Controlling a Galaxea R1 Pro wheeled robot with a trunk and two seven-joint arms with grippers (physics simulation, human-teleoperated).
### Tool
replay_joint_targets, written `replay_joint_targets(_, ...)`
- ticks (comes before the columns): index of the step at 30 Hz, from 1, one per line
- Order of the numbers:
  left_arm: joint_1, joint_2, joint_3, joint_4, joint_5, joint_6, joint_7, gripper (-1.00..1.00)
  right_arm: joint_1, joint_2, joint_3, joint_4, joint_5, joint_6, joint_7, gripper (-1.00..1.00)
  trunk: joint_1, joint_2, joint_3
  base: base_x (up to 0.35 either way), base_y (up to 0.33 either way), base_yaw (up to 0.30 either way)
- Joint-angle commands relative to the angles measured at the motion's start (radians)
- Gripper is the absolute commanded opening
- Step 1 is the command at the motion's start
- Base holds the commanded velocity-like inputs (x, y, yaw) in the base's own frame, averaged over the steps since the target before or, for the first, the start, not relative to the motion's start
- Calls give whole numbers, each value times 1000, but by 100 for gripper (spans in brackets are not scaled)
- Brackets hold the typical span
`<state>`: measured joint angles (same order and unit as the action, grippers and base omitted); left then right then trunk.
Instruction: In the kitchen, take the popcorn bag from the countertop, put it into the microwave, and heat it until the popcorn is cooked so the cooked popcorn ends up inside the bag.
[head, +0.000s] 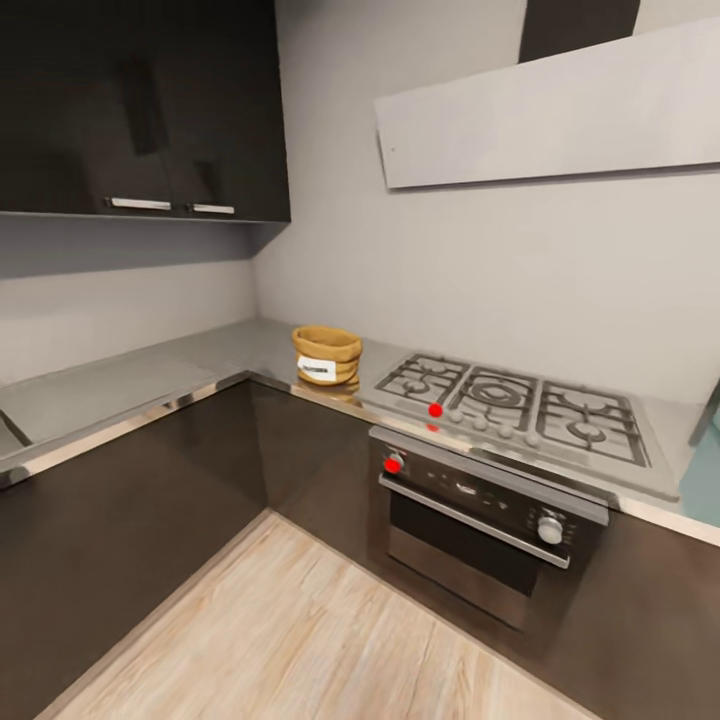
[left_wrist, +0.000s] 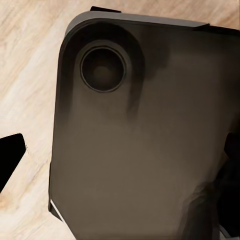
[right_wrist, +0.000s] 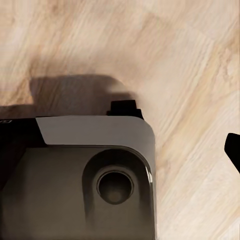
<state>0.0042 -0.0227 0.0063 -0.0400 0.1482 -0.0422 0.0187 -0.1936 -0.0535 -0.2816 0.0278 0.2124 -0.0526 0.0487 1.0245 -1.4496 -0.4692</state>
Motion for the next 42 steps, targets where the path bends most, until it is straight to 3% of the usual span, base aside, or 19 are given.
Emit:
replay_joint_targets(1,0,0,0,-1,7,-1,2,100,-1,0,-8,3,9,-6,2,100,1,0,-1,296,190,0)
replay_joint_targets(30,0,0,0,-1,4,-10,1,100,-1,0,-5,3,12,-4,2,100,1,0,-1,294,199,0)
replay_joint_targets(42,0,0,2,-1,6,-11,1,100,-1,0,-5,3,10,-6,2,100,1,0,-1,141,245,0)
